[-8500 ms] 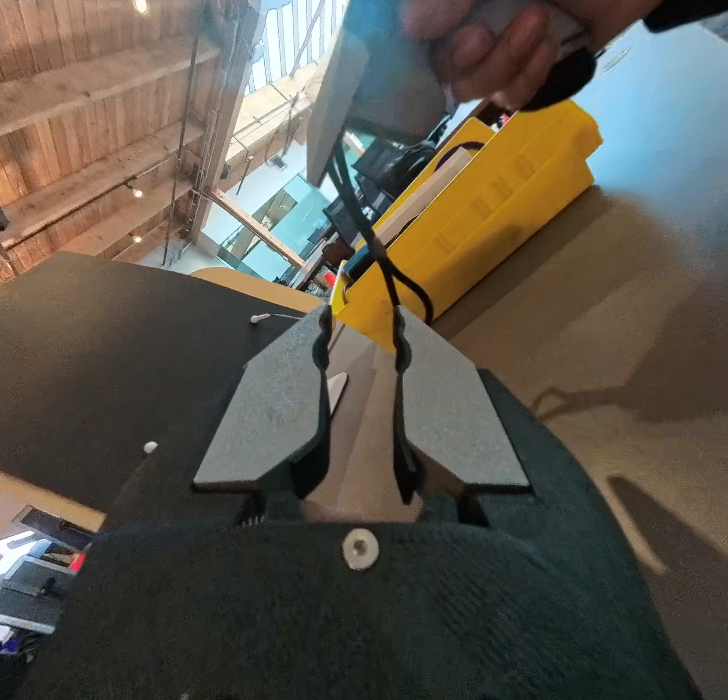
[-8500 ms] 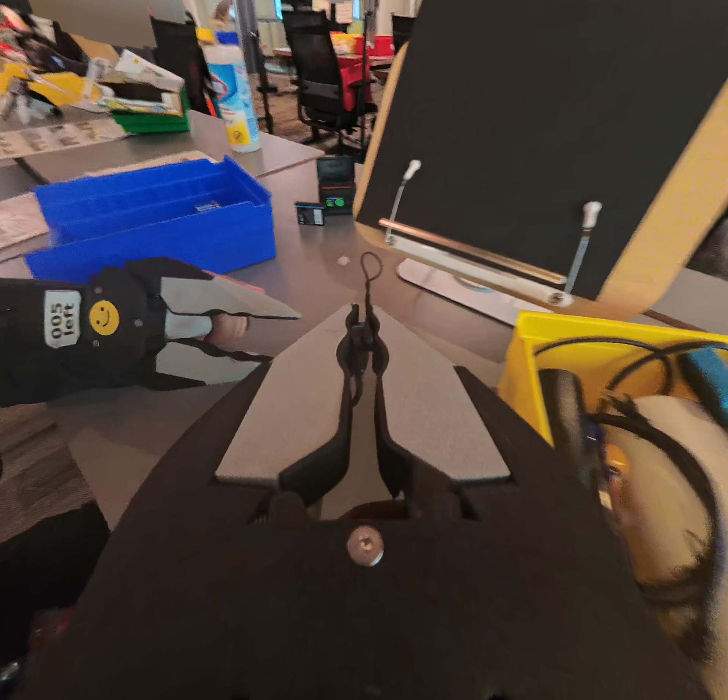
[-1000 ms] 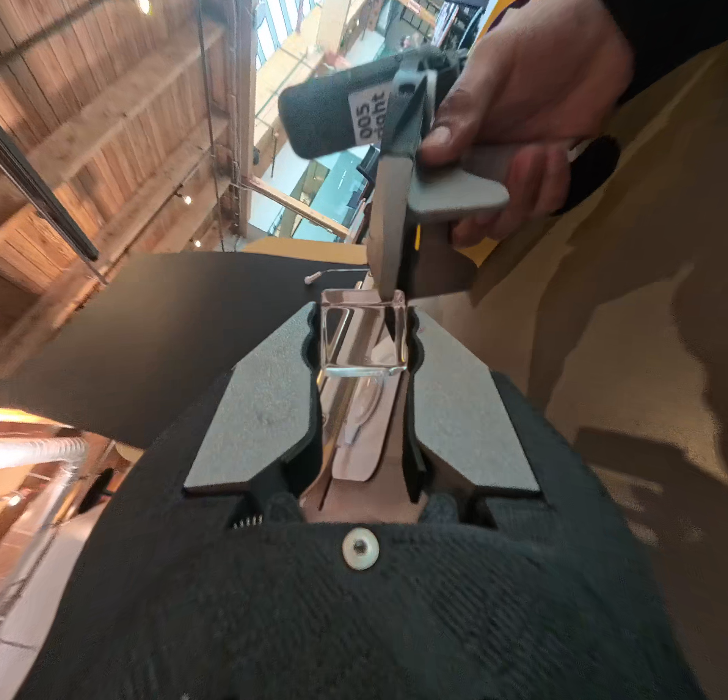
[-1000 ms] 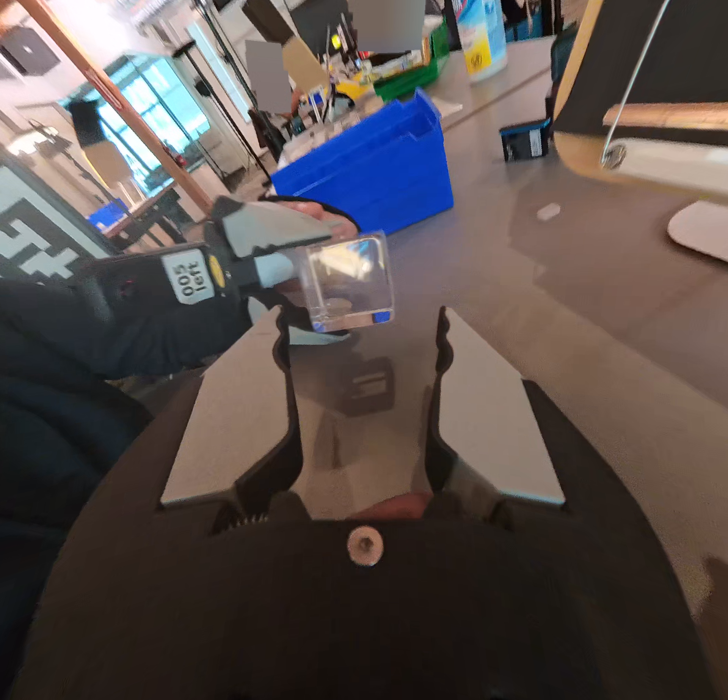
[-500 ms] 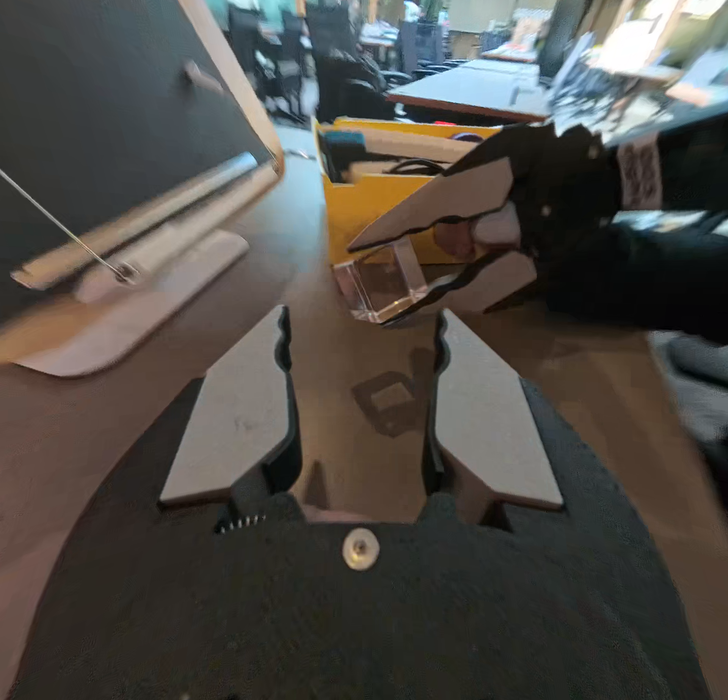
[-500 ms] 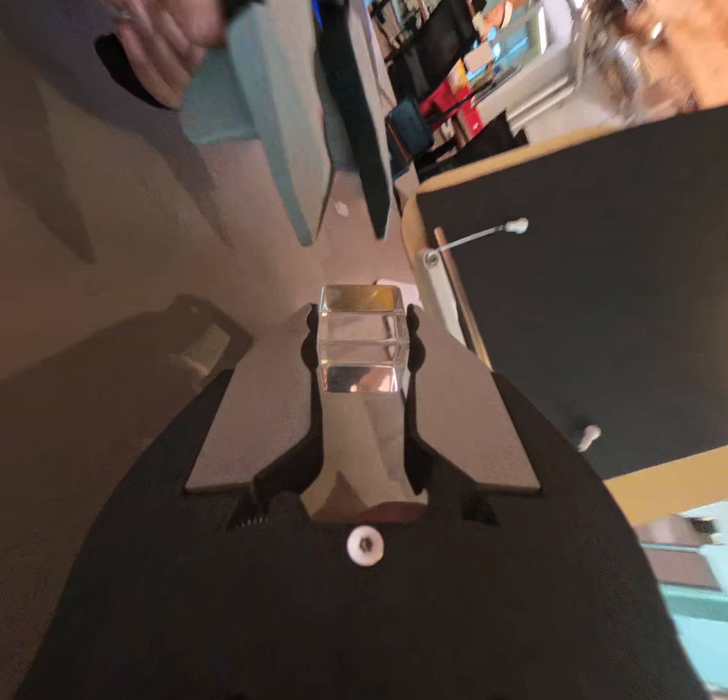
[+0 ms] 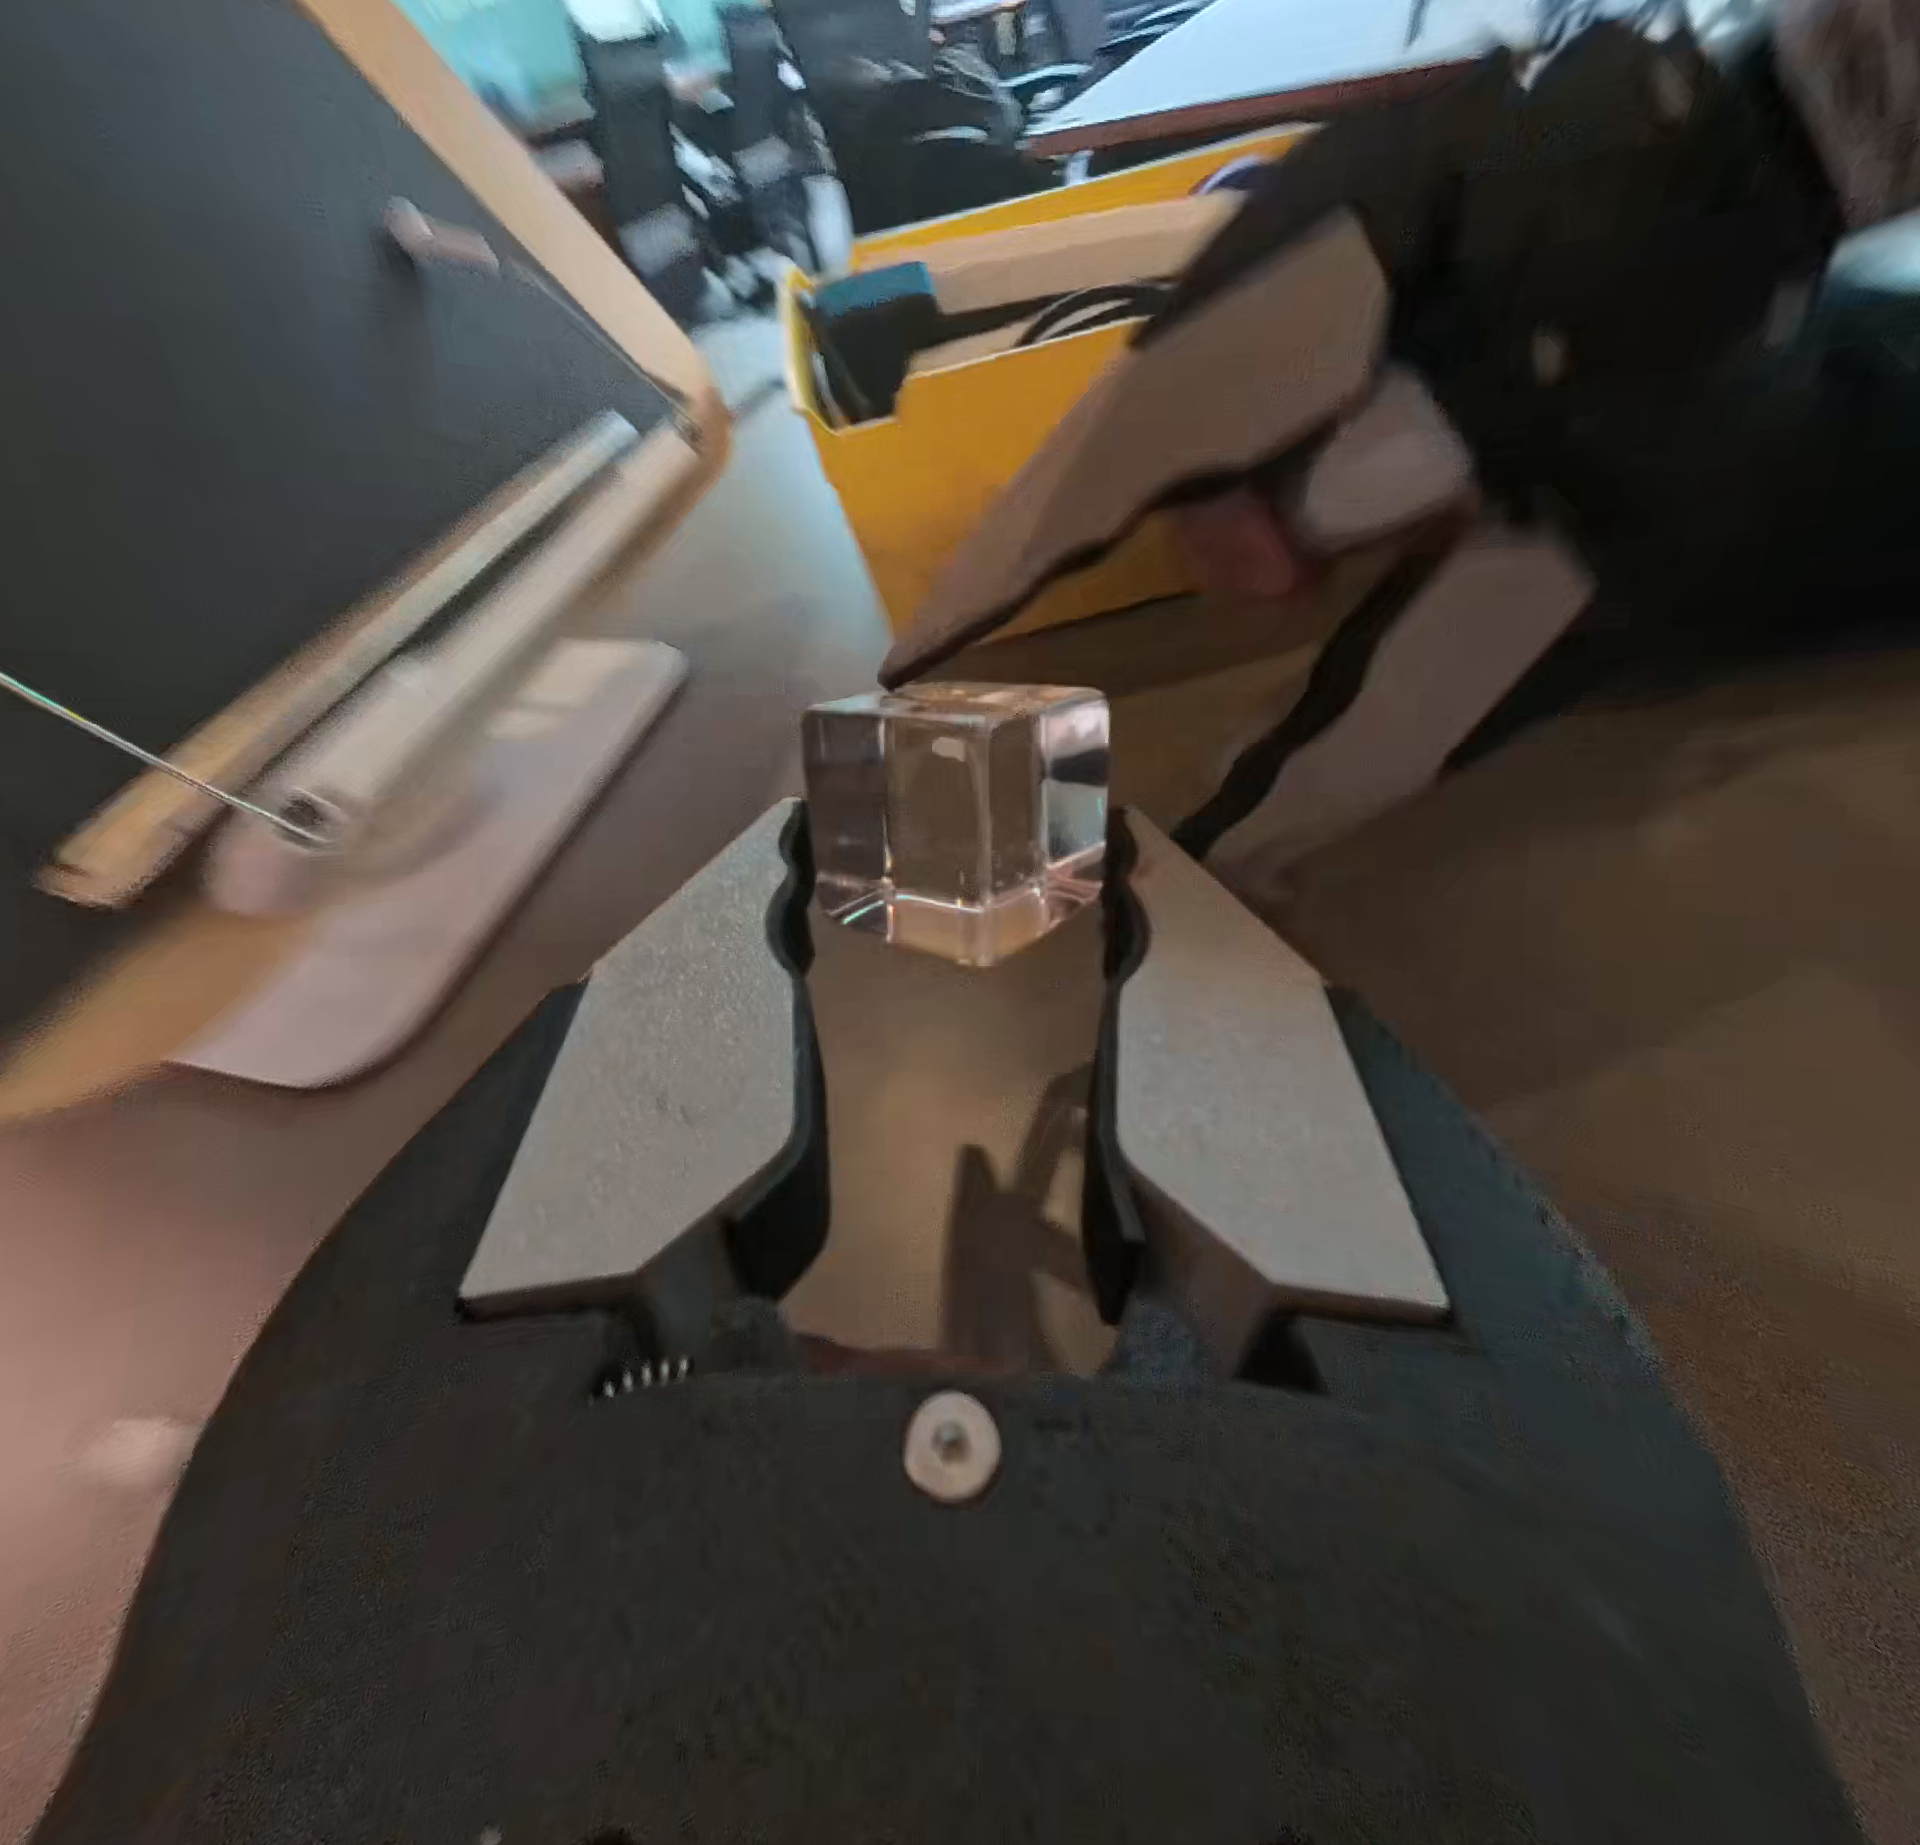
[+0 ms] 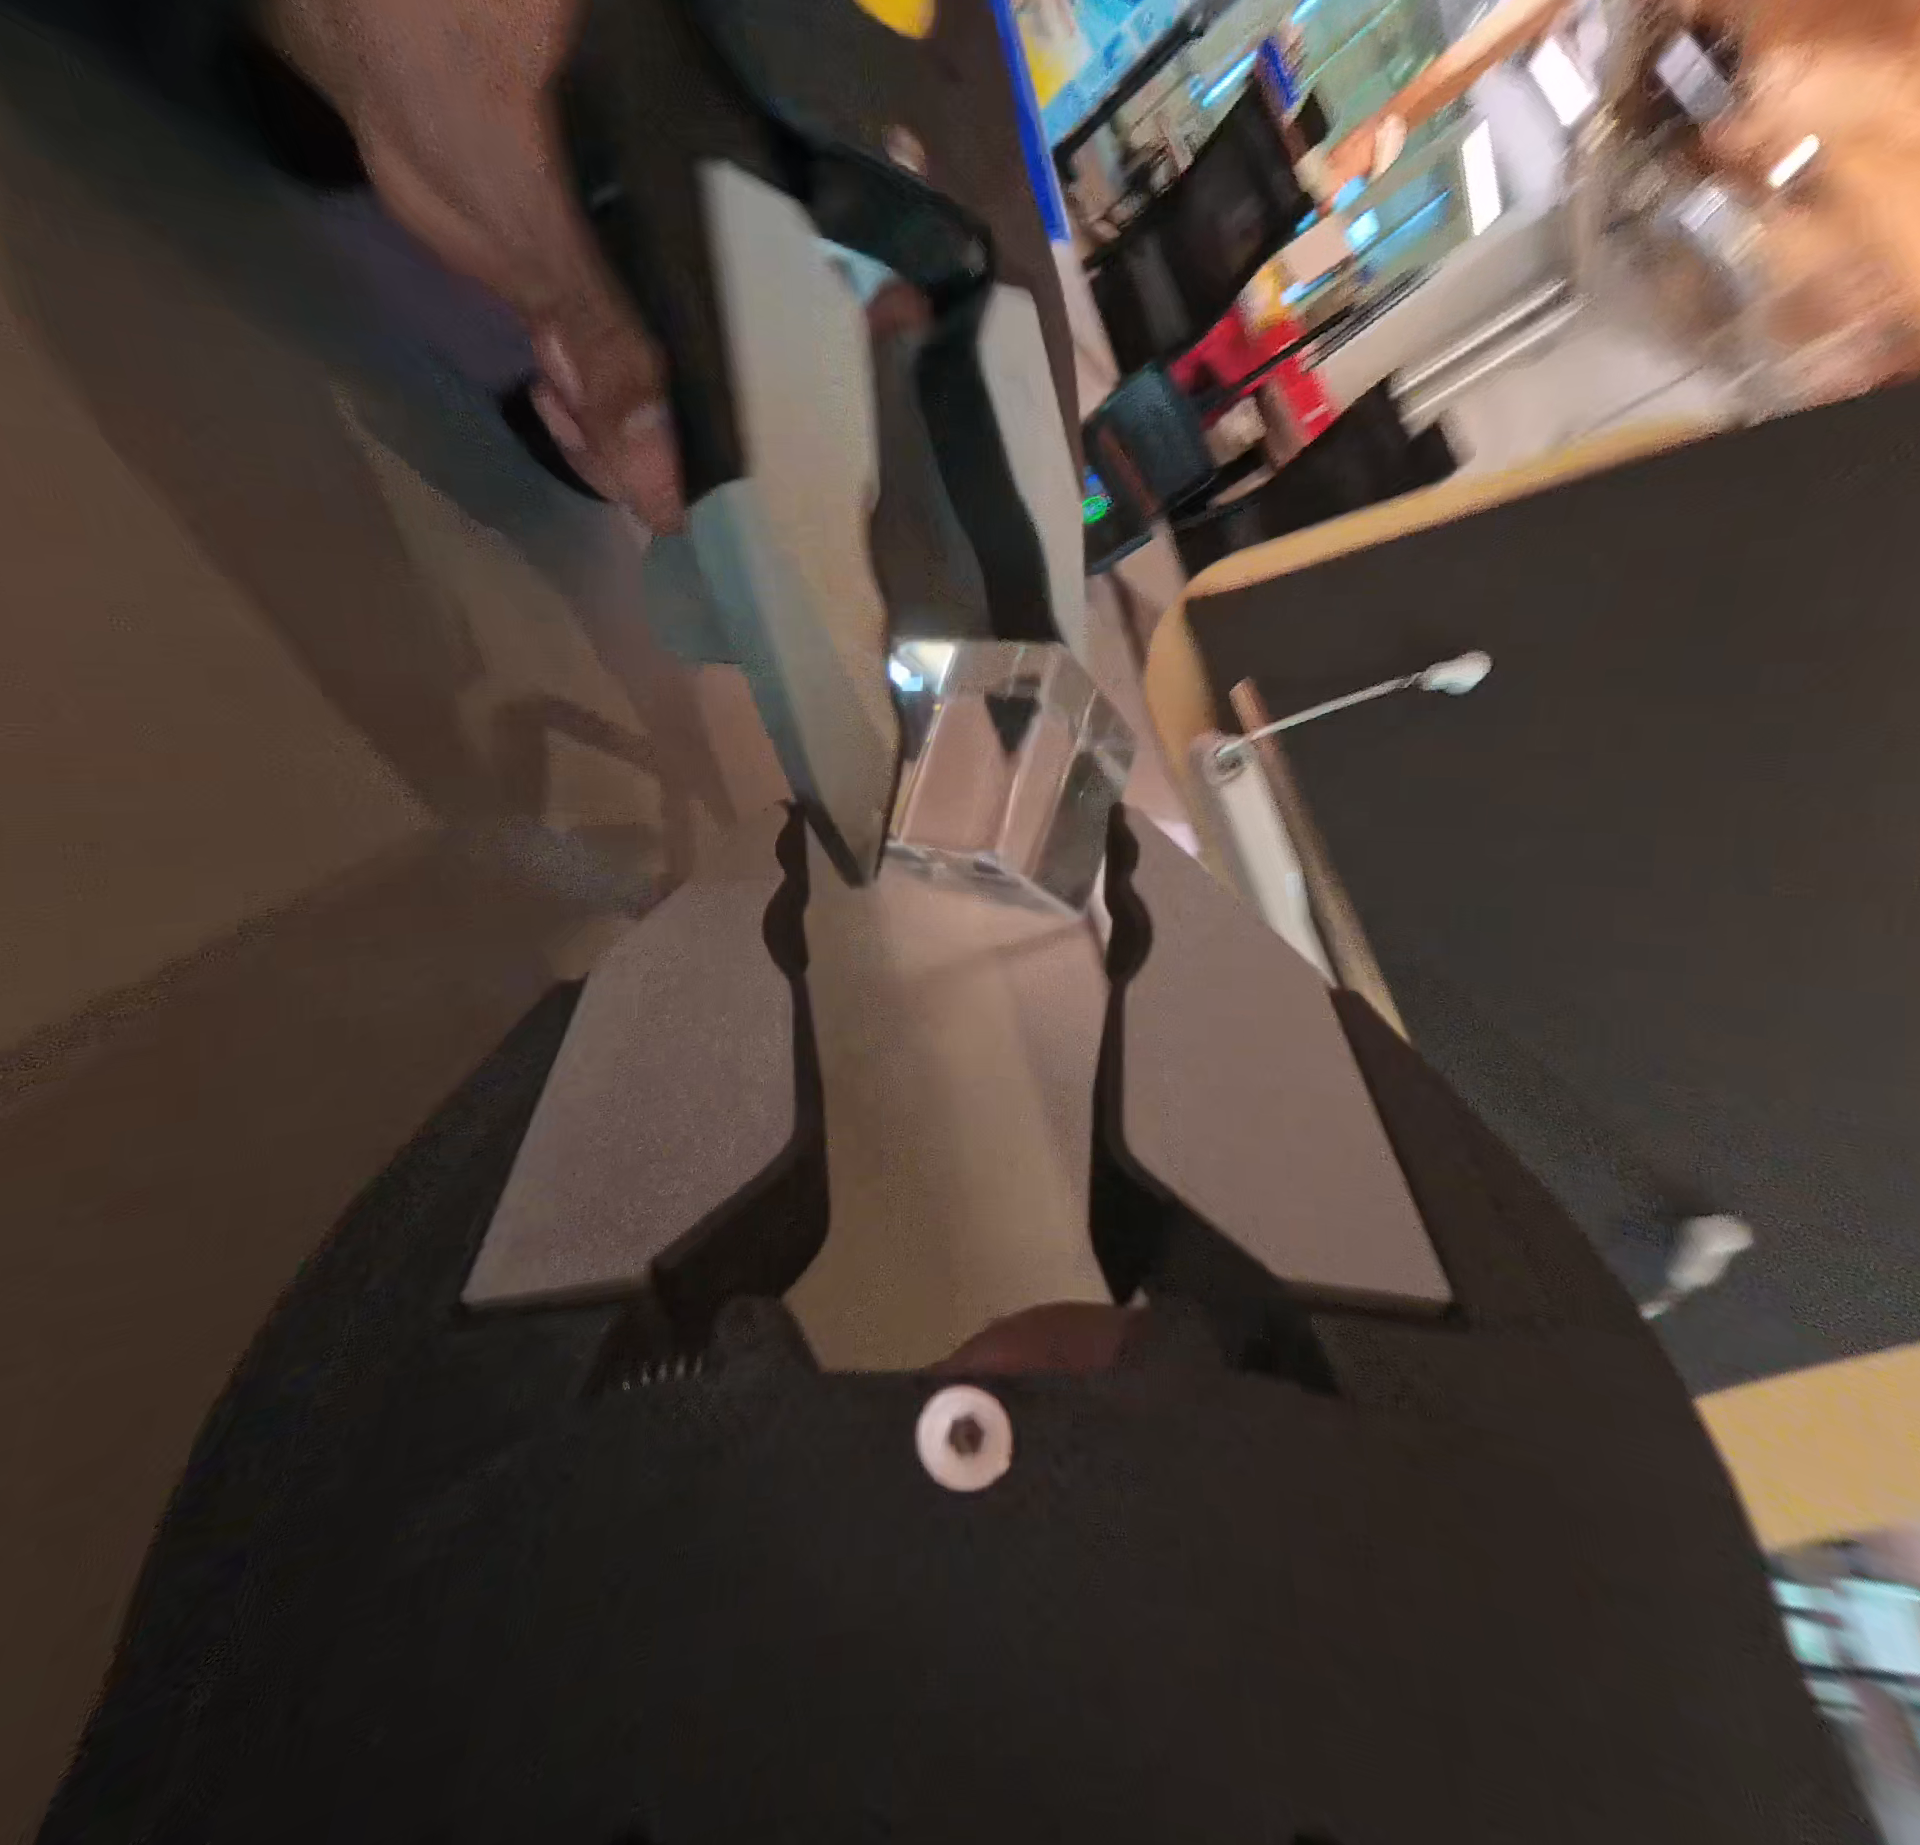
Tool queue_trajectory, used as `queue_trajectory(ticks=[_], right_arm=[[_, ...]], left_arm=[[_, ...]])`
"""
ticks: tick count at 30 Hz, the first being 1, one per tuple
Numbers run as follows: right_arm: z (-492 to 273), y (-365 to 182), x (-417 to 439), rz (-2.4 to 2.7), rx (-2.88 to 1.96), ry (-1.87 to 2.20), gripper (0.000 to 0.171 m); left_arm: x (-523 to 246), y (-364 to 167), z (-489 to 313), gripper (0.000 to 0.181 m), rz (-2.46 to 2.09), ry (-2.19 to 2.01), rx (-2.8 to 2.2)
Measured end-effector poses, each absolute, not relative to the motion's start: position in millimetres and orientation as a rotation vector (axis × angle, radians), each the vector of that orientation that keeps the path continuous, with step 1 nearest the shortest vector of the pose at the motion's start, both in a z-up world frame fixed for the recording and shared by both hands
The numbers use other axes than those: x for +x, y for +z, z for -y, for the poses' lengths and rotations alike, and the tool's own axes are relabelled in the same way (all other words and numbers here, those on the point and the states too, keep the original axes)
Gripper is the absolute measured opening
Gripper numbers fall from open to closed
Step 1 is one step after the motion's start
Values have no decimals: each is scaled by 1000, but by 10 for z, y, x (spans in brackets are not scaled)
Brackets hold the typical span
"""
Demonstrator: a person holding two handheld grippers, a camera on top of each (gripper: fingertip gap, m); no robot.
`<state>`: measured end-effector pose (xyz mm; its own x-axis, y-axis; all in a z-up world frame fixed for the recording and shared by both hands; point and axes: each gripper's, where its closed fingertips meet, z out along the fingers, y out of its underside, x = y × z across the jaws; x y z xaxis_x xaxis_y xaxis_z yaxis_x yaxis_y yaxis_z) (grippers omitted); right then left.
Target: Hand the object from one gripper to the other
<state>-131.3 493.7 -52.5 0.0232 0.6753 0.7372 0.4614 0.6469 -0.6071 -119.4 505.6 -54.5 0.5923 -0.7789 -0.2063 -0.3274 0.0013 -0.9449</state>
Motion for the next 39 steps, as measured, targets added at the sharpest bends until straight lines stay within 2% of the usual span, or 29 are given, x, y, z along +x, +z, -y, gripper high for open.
queue_trajectory(ticks=[4, 7, 10, 11, 16, 20, 22, 25, 26, 29, 31, 33, 36, 39], right_arm=[[-4920, -461, -1264, 1556, -1219, 683, 53], [-4872, -282, -1224, 1448, -1292, 1016, 50], [-4788, -106, -1190, 1342, -1384, 1412, 67], [-4792, -63, -1192, 1293, -1423, 1516, 67], [-4868, -252, -1349, 1145, -1702, 1638, 76], [-5007, -395, -1430, 1084, -1743, 1511, 44], [-4986, -417, -1401, 1130, -1731, 1510, 44], [-5047, -382, -1316, 1222, -1632, 1366, 44], [-5071, -368, -1282, 1260, -1588, 1297, 43], [-5035, -298, -1222, 1390, -1392, 1101, 43], [-4892, -242, -1217, 1477, -1236, 1036, 42], [-4749, -224, -1212, 1547, -1121, 1002, 43], [-4610, -227, -1225, 1592, -1053, 1012, 42], [-4461, -233, -1216, 1640, -1000, 1075, 42]], left_arm=[[-1330, -511, -5147, 54, -1115, 101, -1331], [-1285, -339, -5078, 54, -1115, 188, -1196], [-1280, -200, -4999, 54, -1149, 320, -1044], [-1306, -231, -5026, 54, -1173, 394, -1044], [-1349, -289, -5204, 54, -1220, 738, -1019], [-1258, -349, -5230, 54, -1277, 913, -970], [-1233, -378, -5208, 54, -1261, 825, -1021], [-1155, -332, -5060, 40, -1166, 374, -1171], [-1123, -310, -4966, 47, -1147, 173, -1214], [-1245, -230, -4905, 47, -976, -273, -1385], [-1293, -173, -4930, 62, -870, -518, -1470], [-1234, -111, -4802, 62, -858, -791, -1472], [-1122, -91, -4559, 57, -958, -930, -1400], [-1001, -260, -4440, 68, -1103, -839, -1402]])
